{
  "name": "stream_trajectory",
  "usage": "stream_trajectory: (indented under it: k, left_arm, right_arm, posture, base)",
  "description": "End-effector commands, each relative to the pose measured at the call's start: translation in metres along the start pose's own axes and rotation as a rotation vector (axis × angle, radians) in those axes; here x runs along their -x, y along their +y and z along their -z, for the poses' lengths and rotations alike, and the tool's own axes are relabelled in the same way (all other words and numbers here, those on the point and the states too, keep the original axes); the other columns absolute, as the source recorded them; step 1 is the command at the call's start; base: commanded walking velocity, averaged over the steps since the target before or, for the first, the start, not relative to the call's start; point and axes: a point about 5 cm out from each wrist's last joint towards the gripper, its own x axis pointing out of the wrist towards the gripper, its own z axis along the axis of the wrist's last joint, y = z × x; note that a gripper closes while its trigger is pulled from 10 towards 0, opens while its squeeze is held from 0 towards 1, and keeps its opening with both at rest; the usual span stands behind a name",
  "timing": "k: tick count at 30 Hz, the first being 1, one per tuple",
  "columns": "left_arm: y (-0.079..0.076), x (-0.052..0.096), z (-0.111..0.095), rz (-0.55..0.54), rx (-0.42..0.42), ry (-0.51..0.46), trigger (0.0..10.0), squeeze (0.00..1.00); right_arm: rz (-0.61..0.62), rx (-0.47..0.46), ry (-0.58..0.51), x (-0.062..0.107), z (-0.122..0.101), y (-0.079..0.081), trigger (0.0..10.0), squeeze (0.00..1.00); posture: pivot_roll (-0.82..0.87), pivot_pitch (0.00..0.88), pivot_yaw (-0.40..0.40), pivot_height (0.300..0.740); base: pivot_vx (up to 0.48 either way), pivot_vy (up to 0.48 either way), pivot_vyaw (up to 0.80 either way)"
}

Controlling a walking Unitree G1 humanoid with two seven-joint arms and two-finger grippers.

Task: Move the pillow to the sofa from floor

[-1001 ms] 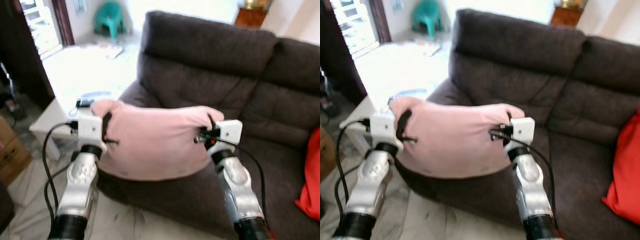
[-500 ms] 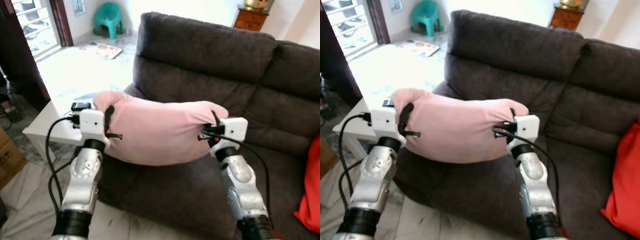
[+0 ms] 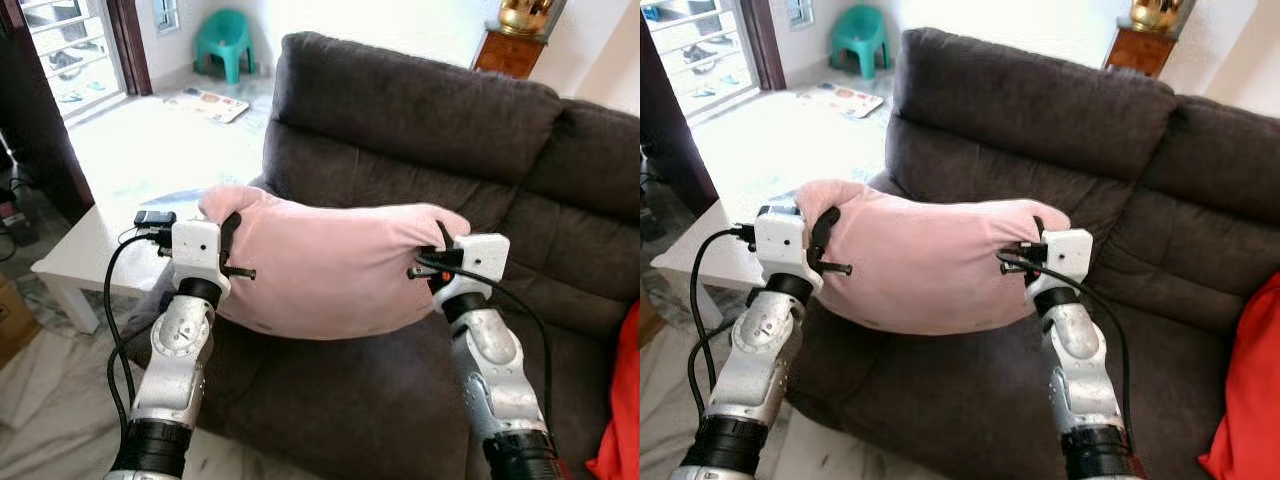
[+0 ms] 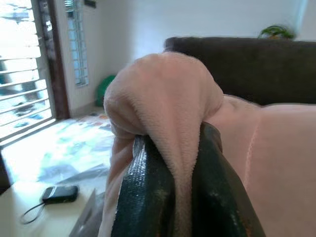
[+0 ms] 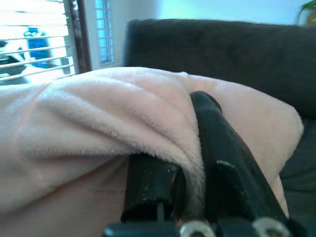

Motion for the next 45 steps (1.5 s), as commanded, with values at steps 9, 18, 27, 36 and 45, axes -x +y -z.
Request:
stream_trajectory:
  k: [9,18,27,36,45]
  left_arm:
    - [-0.003,-0.003,-0.007,0.002,0.023,-0.028,10.0,0.0]
    - [-0.004,-0.002,-0.005,0.008,0.024,-0.02,10.0,0.0]
    - [-0.006,0.0,0.0,0.019,0.049,0.015,10.0,0.0]
    - [-0.016,0.008,0.028,0.077,0.168,0.209,10.0,0.0]
    - [-0.025,0.011,0.032,0.129,0.245,0.25,10.0,0.0]
  right_arm:
    - [0.016,0.01,-0.086,-0.002,-0.02,-0.008,10.0,0.0]
    - [0.02,0.015,-0.076,-0.002,-0.019,-0.009,10.0,0.0]
    - [0.033,0.041,-0.041,-0.003,-0.015,-0.011,10.0,0.0]
    - [0.074,0.145,0.128,-0.023,0.0,-0.025,10.0,0.0]
    - [0.054,0.184,0.237,-0.04,0.01,-0.028,10.0,0.0]
  posture:
    - [0.12,0.0,-0.118,0.74]
    - [0.12,0.0,-0.117,0.74]
    - [0.12,0.0,-0.121,0.74]
    - [0.12,0.0,-0.127,0.74]
    - [0.13,0.0,-0.142,0.74]
  base:
    - [0.286,0.0,0.0]
    - [0.291,0.0,0.0]
    - [0.194,0.0,0.0]
    - [0.0,0.0,0.0]
    - [0.0,0.0,0.0]
